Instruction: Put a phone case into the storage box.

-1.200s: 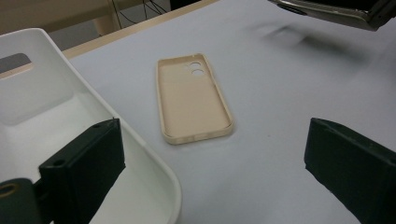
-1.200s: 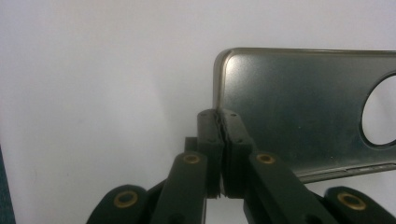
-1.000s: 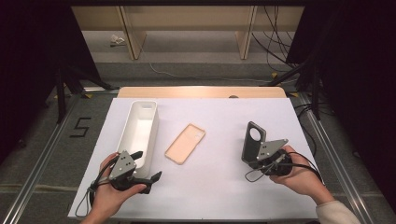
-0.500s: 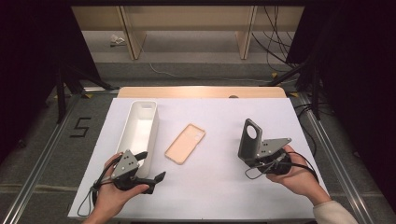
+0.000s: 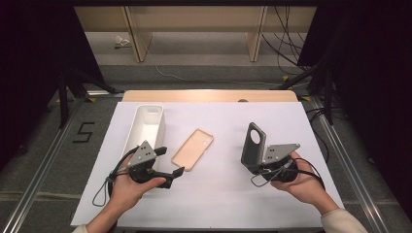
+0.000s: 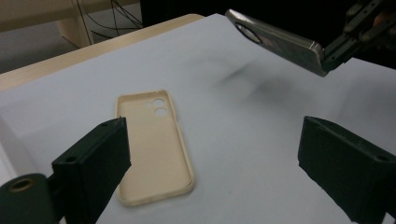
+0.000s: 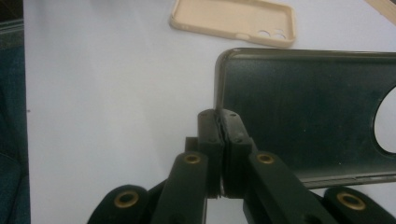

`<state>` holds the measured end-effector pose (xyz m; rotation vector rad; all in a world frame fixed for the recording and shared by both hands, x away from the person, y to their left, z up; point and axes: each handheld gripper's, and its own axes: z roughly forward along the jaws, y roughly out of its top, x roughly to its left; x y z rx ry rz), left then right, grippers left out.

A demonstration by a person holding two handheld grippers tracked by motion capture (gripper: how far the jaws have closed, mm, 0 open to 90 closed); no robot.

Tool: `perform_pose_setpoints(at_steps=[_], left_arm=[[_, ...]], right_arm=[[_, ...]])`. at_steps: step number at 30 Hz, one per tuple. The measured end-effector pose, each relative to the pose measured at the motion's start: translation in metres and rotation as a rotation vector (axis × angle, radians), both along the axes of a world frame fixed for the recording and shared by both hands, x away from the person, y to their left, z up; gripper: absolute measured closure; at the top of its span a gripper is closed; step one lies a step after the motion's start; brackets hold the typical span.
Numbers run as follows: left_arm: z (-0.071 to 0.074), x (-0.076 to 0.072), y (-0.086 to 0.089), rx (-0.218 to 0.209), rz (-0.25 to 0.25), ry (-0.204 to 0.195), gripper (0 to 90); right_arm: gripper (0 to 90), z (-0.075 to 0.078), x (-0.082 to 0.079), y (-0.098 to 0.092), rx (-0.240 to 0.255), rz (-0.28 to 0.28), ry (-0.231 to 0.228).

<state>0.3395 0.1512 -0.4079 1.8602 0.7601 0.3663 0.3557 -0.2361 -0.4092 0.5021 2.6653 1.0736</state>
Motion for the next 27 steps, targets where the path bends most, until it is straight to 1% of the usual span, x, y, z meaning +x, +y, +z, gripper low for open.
perform_pose_setpoints(at_steps=[3, 4, 5, 7, 11, 15, 16, 19, 21, 23, 27], left_arm=[[0.006, 0.008, -0.009, 0.005, -0.009, 0.001, 9.4], [0.007, 0.008, -0.013, 0.002, 0.001, 0.032, 9.5], [0.009, 0.013, -0.015, 0.012, -0.016, 0.001, 9.6], [0.012, 0.019, -0.021, 0.013, -0.017, 0.007, 9.9], [0.016, 0.027, -0.031, -0.008, -0.021, 0.017, 11.7], [0.018, 0.035, -0.041, 0.013, -0.027, 0.033, 12.9], [0.019, 0.037, -0.044, 0.02, -0.028, 0.042, 13.3], [0.021, 0.043, -0.051, 0.024, -0.026, 0.056, 15.3], [0.022, 0.048, -0.056, 0.037, -0.028, 0.065, 15.5], [0.024, 0.053, -0.061, 0.034, -0.033, 0.072, 15.7], [0.029, 0.062, -0.072, 0.047, -0.036, 0.096, 16.2]], right_arm=[[89.0, 0.001, -0.001, 0.006, 0.006, 0.018, -0.001], [88.9, 0.001, -0.002, 0.008, 0.008, 0.02, -0.002], [89.0, 0.001, -0.002, 0.009, 0.009, 0.023, -0.004], [89.0, 0.001, -0.002, 0.012, 0.018, 0.032, -0.003], [89.0, 0.001, -0.002, 0.018, 0.016, 0.046, 0.002], [89.0, 0.001, -0.003, 0.023, 0.017, 0.06, 0.002], [89.0, 0.001, -0.003, 0.024, 0.017, 0.064, 0.001], [89.0, 0.002, -0.004, 0.028, 0.018, 0.075, -0.001], [89.0, 0.002, -0.004, 0.03, 0.021, 0.076, -0.006], [89.1, 0.003, -0.004, 0.031, 0.025, 0.081, -0.004], [89.1, 0.002, -0.004, 0.034, 0.022, 0.09, 0.001]])
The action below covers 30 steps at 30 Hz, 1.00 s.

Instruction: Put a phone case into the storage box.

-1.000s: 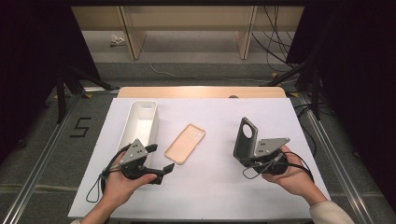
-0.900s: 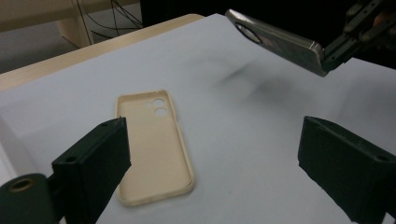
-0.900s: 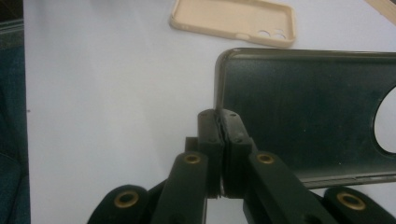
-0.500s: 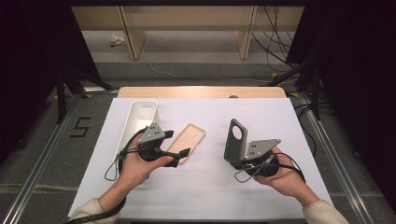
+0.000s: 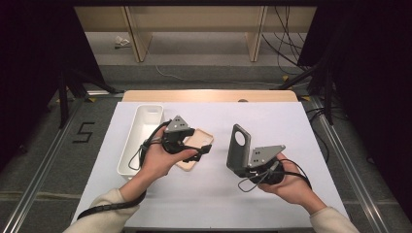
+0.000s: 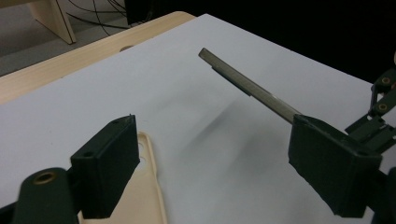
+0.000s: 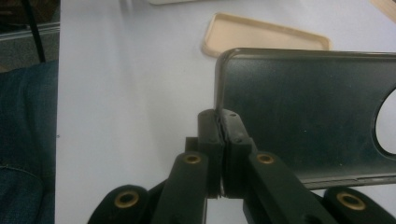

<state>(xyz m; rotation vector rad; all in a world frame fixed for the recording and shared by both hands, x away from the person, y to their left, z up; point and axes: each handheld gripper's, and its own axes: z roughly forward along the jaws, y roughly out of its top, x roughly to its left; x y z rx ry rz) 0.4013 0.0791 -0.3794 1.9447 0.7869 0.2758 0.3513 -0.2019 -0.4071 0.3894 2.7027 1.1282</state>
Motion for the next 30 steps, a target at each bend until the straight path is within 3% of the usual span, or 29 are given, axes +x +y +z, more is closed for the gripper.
perform_pose_setpoints(at_steps=[6, 9, 18, 26, 30], left_arm=[[0.005, 0.013, -0.017, 0.046, -0.004, 0.033, 17.5], [0.007, 0.019, -0.025, 0.049, -0.013, 0.033, 17.5], [0.007, 0.036, -0.046, 0.058, -0.009, 0.09, 21.2], [0.004, 0.05, -0.058, 0.045, 0.001, 0.16, 29.2], [0.001, 0.056, -0.065, 0.064, 0.019, 0.201, 34.8]], right_arm=[[89.1, 0.0, -0.001, 0.003, 0.0, 0.007, 0.002], [89.1, 0.0, -0.001, 0.004, -0.001, 0.011, 0.004], [89.1, 0.001, -0.002, 0.01, 0.002, 0.026, -0.003], [89.1, 0.001, -0.003, 0.015, -0.009, 0.034, -0.008], [89.1, 0.001, -0.003, 0.018, -0.016, 0.045, -0.015]])
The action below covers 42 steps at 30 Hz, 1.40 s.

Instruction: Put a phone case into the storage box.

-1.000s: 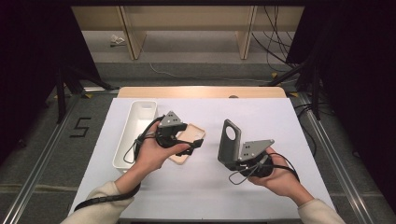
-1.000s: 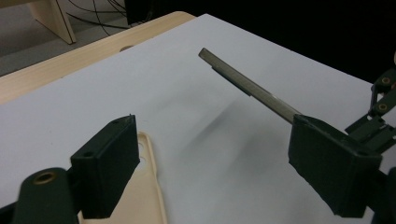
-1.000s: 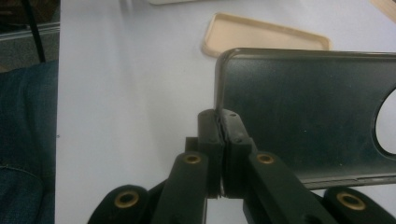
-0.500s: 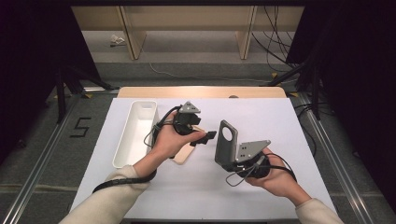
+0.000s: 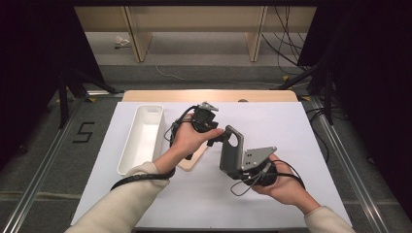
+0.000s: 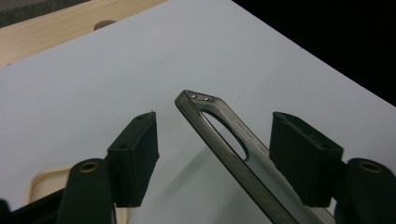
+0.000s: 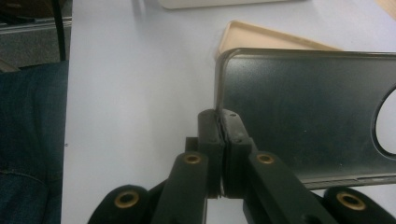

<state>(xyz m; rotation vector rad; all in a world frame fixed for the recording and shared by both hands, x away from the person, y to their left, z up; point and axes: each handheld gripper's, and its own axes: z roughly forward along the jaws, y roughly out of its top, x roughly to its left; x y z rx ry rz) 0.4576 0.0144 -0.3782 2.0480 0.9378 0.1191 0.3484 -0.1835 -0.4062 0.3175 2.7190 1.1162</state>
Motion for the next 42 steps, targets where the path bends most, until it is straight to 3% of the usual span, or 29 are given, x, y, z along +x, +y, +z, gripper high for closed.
perform_pose_setpoints(at_steps=[4, 10, 12, 14, 18, 25, 35, 40, 42], left_arm=[[-0.002, 0.007, -0.004, 0.021, 0.027, 0.049, 41.8], [-0.006, 0.013, -0.008, 0.017, 0.052, 0.127, 48.2], [-0.007, 0.015, -0.008, 0.019, 0.056, 0.14, 50.2], [-0.009, 0.016, -0.008, -0.006, 0.079, 0.164, 53.3], [-0.011, 0.017, -0.007, -0.003, 0.104, 0.179, 61.2], [-0.007, 0.016, -0.004, -0.041, 0.125, 0.194, 71.2], [0.001, 0.01, -0.008, -0.141, 0.142, 0.215, 79.8], [0.008, 0.003, -0.013, -0.157, 0.118, 0.178, 82.0], [0.011, 0.001, -0.015, -0.137, 0.102, 0.135, 82.1]], right_arm=[[89.1, 0.0, -0.001, 0.003, -0.008, 0.01, -0.008], [89.1, 0.001, -0.002, 0.005, -0.01, 0.014, -0.016], [89.1, 0.001, -0.003, 0.006, -0.012, 0.017, -0.018], [89.1, 0.001, -0.003, 0.006, -0.016, 0.025, -0.017], [89.0, 0.0, -0.004, 0.008, -0.028, 0.04, -0.018], [89.2, -0.003, -0.005, 0.011, -0.047, 0.051, -0.018], [89.3, -0.009, -0.004, 0.015, -0.096, 0.056, -0.019], [88.3, -0.012, -0.003, 0.016, -0.121, 0.044, -0.03], [84.0, -0.014, -0.002, 0.015, -0.124, 0.039, -0.033]])
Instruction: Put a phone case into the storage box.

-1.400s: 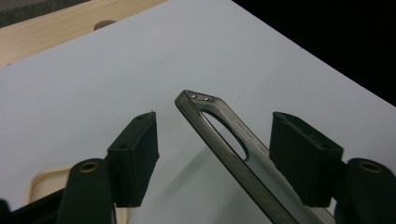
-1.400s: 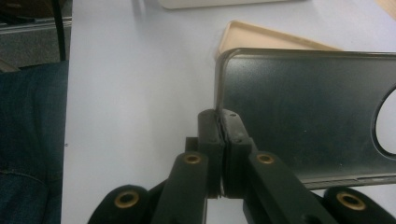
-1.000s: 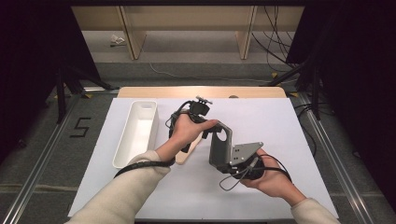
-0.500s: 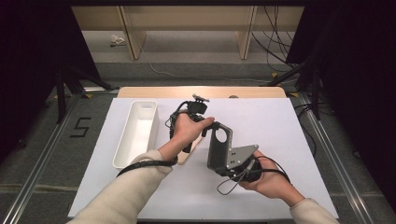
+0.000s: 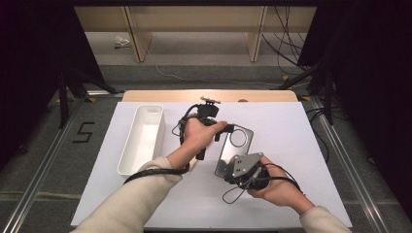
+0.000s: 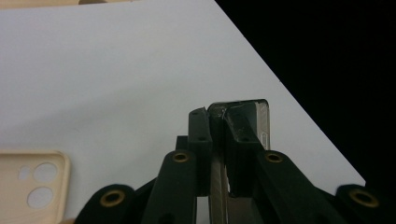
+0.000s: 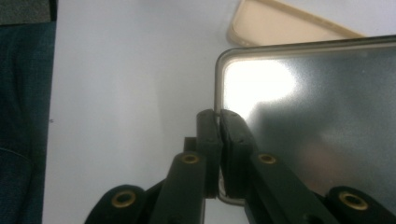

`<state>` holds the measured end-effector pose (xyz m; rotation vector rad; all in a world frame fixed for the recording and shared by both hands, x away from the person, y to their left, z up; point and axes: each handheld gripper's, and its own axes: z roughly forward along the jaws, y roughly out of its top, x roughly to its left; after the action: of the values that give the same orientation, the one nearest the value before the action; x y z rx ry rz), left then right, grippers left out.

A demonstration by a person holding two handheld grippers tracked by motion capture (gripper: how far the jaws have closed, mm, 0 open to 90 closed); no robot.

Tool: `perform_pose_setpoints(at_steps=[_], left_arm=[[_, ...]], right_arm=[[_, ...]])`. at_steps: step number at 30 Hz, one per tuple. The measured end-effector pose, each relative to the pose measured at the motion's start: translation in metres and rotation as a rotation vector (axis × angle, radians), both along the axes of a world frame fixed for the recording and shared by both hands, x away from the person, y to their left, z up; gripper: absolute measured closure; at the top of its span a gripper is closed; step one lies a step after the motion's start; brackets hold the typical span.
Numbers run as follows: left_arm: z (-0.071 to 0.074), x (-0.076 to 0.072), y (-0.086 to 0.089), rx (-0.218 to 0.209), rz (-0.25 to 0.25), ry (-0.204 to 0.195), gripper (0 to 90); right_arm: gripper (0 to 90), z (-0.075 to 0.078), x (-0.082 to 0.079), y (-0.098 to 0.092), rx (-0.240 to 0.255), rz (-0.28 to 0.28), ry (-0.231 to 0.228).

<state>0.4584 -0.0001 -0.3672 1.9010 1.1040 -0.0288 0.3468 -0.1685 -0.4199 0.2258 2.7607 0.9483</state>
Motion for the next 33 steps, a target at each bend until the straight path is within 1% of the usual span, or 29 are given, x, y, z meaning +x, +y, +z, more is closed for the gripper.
perform_pose_setpoints(at_steps=[1, 3, 6, 8, 9, 12, 15, 18, 19, 20, 21, 24, 28, 33], left_arm=[[0.001, -0.001, 0.0, 0.007, -0.005, -0.021, 82.1], [0.002, -0.002, 0.001, 0.006, -0.014, -0.057, 82.1], [0.004, -0.004, 0.003, 0.01, -0.028, -0.127, 82.1], [0.005, -0.005, 0.006, 0.003, -0.022, -0.156, 82.1], [0.006, -0.005, 0.008, 0.001, -0.026, -0.171, 82.1], [0.007, -0.006, 0.015, -0.016, -0.013, -0.207, 82.1], [0.009, -0.006, 0.022, -0.02, -0.007, -0.249, 82.1], [0.011, -0.008, 0.028, -0.027, -0.006, -0.275, 82.0], [0.011, -0.008, 0.03, -0.031, -0.007, -0.291, 82.0], [0.011, -0.009, 0.033, -0.031, -0.011, -0.31, 82.0], [0.011, -0.01, 0.035, -0.034, -0.012, -0.323, 82.0], [0.012, -0.012, 0.043, -0.053, -0.011, -0.343, 82.0], [0.014, -0.015, 0.053, -0.06, -0.01, -0.37, 82.0], [0.018, -0.017, 0.066, -0.08, -0.006, -0.387, 82.1]], right_arm=[[80.6, 0.0, 0.001, -0.001, 0.008, -0.011, -0.005], [72.1, 0.0, 0.002, -0.004, 0.019, -0.039, -0.015], [62.2, 0.001, 0.004, -0.009, 0.061, -0.099, -0.021], [57.5, 0.003, 0.006, -0.012, 0.082, -0.13, -0.032], [54.8, 0.004, 0.006, -0.013, 0.093, -0.147, -0.029], [46.3, 0.006, 0.006, -0.018, 0.127, -0.192, -0.04], [39.5, 0.007, 0.006, -0.023, 0.164, -0.24, -0.027], [33.7, 0.007, 0.007, -0.03, 0.201, -0.294, -0.013], [32.3, 0.008, 0.007, -0.032, 0.214, -0.306, -0.01], [30.3, 0.009, 0.008, -0.036, 0.242, -0.336, -0.004], [30.3, 0.009, 0.008, -0.036, 0.242, -0.336, -0.004], [27.5, 0.01, 0.01, -0.041, 0.27, -0.373, 0.005], [22.5, 0.009, 0.01, -0.047, 0.295, -0.413, 0.013], [18.9, 0.009, 0.01, -0.053, 0.332, -0.449, 0.015]])
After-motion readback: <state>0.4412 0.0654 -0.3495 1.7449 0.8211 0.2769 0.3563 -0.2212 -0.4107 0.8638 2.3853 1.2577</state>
